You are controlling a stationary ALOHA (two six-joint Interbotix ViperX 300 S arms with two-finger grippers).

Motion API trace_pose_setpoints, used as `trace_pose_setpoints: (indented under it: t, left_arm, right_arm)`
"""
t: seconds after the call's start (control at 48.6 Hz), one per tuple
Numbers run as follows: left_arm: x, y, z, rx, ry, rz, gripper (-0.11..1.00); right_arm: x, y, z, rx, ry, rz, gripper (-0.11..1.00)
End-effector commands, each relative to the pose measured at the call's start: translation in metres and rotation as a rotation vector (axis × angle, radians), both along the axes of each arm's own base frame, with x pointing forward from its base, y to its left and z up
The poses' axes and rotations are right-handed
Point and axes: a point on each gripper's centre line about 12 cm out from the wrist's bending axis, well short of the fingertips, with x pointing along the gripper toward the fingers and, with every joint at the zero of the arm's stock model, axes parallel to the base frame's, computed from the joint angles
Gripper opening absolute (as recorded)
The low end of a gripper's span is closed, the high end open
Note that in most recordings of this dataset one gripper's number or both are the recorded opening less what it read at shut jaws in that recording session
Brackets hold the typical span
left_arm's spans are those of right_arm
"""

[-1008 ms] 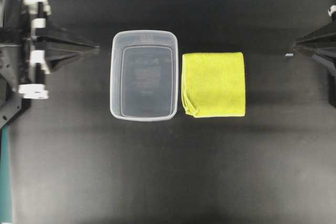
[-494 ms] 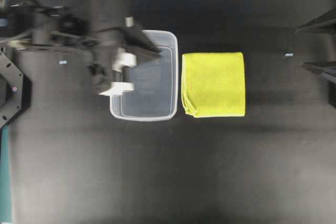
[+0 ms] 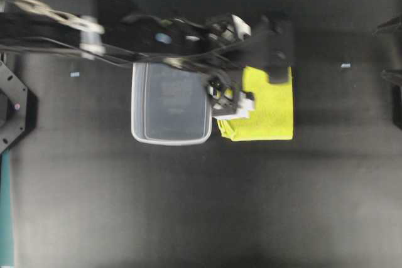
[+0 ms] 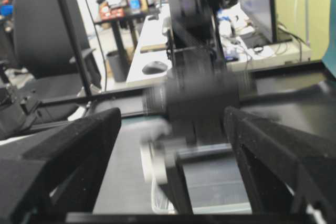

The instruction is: Place the yellow towel into the container with the left arm.

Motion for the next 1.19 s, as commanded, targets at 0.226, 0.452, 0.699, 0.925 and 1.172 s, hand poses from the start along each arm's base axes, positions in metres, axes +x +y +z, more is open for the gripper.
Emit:
trace_pose_setpoints:
  t: [0.226, 0.452, 0.699, 0.925, 1.172]
  left_arm:
    - [0.029, -0.005, -0.067, 0.025, 0.094, -0.054, 0.91]
    - [0.029, -0.009, -0.104, 0.022, 0.157, -0.059, 0.91]
    - [0.029, -0.011, -0.104, 0.02, 0.16, -0.062, 0.75]
    - [0.034, -0.016, -0.072, 0.03, 0.103, -0.081, 0.14]
    - [0.03, -0.016, 0.034, 0.036, 0.016, -0.073, 0.07]
  right_arm:
    - [0.001, 0.0, 0.004, 0.005, -0.011, -0.001, 0.77]
    - [0.0, 0.0, 0.006, 0.008, -0.021, -0.001, 0.76]
    - [-0.001, 0.0, 0.007, 0.008, -0.025, -0.001, 0.76]
    - [-0.001, 0.0, 0.009, 0.008, -0.032, -0.001, 0.75]
    - [-0.002, 0.0, 0.009, 0.006, -0.032, -0.001, 0.75]
